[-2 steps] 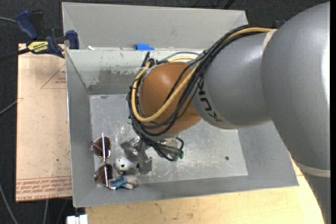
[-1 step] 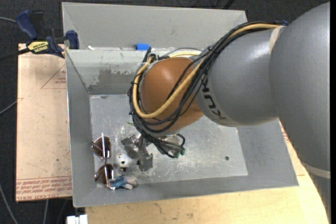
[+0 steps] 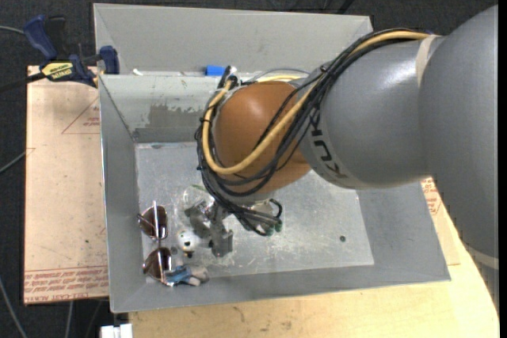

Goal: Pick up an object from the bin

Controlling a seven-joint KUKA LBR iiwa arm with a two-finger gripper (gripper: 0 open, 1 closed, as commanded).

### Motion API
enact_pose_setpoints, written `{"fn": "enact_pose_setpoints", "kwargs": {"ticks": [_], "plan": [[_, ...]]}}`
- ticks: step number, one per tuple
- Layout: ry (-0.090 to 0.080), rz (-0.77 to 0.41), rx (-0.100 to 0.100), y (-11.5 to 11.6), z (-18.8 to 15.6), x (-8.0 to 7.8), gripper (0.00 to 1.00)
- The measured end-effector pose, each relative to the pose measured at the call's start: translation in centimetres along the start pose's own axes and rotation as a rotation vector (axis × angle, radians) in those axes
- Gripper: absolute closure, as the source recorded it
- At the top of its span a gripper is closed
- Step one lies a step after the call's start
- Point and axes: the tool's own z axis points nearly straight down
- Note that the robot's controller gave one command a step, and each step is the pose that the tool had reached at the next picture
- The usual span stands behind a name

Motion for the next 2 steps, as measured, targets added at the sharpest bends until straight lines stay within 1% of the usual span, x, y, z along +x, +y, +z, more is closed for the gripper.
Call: {"fn": "enact_pose_setpoints", "kwargs": {"ticks": [1, 2], "plan": [[-0.002, 0.0, 0.0, 0.0, -2.4, 0.0, 1.0], [-0.004, 0.0, 0.001, 0.0, -3.9, -0.1, 1.0]]}}
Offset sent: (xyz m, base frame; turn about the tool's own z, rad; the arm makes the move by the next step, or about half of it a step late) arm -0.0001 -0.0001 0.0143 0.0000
